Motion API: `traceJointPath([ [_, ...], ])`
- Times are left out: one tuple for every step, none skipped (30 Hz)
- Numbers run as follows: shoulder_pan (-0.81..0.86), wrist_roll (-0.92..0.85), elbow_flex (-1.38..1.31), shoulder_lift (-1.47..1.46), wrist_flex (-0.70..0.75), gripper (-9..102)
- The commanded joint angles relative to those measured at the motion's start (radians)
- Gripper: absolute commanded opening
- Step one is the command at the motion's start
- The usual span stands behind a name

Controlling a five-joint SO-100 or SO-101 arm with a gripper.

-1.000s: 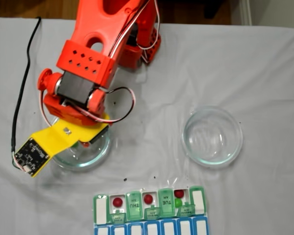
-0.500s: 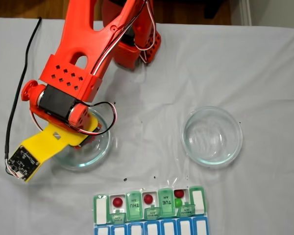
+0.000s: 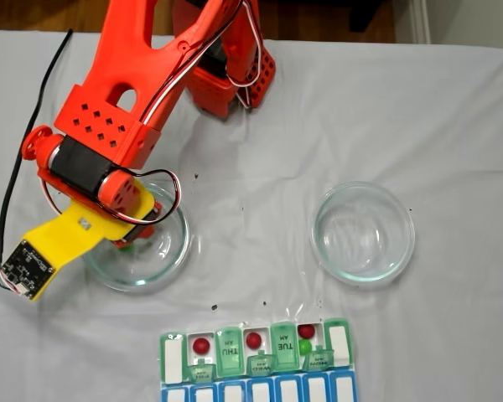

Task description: Sort medicines into box.

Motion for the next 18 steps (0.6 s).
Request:
traceJointPath([
  [0.000, -0.015, -0.002, 0.021, -0.017, 15],
  [0.003, -0.020, 0.002, 0.020, -0.018, 16],
  [0.006, -0.025, 0.003, 0.018, -0.018, 16],
  [0.009, -0.029, 0.003, 0.015, -0.018, 16],
  [0.012, -0.034, 0.003, 0.014, -0.017, 16],
  [0.015, -0.038, 0.005, 0.009, -0.014, 16],
  [0.017, -0.040, 0.006, 0.006, -0.011, 15],
  [0.018, -0.043, 0.008, 0.002, -0.006, 15],
  [0.018, -0.046, 0.009, -0.003, -0.003, 15],
  [0.018, -0.049, 0.009, -0.005, -0.003, 15],
  [0.020, -0.051, 0.009, -0.008, -0.003, 15],
  [0.021, -0.054, 0.009, -0.009, -0.003, 15],
  [0.023, -0.055, 0.011, -0.009, -0.003, 15],
  [0.025, -0.058, 0.011, -0.011, -0.005, 16],
  [0.026, -0.063, 0.011, -0.012, -0.005, 16],
  [0.028, -0.066, 0.011, -0.012, -0.002, 16],
  [0.029, -0.071, 0.011, -0.012, 0.000, 16],
  [0.031, -0.074, 0.011, -0.012, 0.002, 16],
])
